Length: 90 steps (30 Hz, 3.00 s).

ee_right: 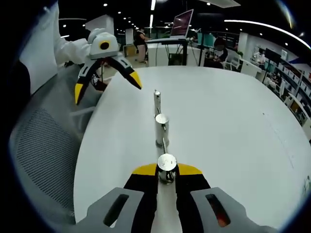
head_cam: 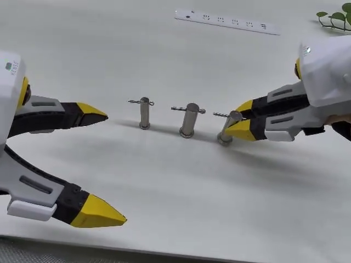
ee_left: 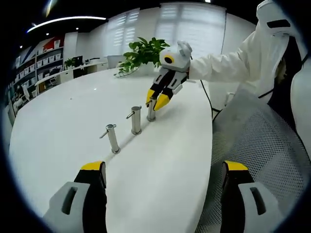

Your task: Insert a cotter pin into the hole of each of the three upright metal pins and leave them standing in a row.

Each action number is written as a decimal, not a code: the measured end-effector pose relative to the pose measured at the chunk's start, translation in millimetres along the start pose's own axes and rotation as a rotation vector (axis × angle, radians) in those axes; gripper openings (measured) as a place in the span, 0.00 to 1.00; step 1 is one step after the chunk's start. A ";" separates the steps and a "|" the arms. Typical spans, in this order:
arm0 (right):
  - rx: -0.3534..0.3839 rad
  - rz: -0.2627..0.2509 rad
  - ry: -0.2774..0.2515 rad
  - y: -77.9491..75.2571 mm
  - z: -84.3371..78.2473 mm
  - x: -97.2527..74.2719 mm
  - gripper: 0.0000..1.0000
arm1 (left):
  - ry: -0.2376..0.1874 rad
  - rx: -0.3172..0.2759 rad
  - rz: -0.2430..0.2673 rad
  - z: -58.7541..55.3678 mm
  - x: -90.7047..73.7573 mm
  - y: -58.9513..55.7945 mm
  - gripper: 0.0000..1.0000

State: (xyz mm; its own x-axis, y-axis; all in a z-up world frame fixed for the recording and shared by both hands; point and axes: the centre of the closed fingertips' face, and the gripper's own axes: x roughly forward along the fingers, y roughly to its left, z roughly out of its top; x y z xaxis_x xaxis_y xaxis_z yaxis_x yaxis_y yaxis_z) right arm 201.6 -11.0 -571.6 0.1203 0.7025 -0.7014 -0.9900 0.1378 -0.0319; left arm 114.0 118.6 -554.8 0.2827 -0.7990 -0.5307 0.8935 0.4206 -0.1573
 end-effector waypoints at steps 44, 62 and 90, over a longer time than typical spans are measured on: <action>0.356 -0.248 -0.181 41.4 3.2 -71.2 0.95 | -0.077 -0.113 0.132 12.7 -20.4 13.5 0.98; 0.581 -0.359 -0.177 53.1 -18.5 -80.0 0.98 | -0.064 -0.265 0.235 -14.8 -29.3 33.5 0.93; 0.633 -0.360 -0.165 60.1 -21.6 -83.8 0.98 | 0.017 -0.251 0.221 -10.3 -25.0 19.7 0.99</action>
State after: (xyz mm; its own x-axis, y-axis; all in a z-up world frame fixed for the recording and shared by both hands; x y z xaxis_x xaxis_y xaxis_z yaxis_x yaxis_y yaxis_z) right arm 130.5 -76.7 -530.2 0.4883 0.6268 -0.6071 -0.6611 0.7199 0.2116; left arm 120.9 151.3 -553.2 0.4521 -0.6703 -0.5885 0.6969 0.6773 -0.2360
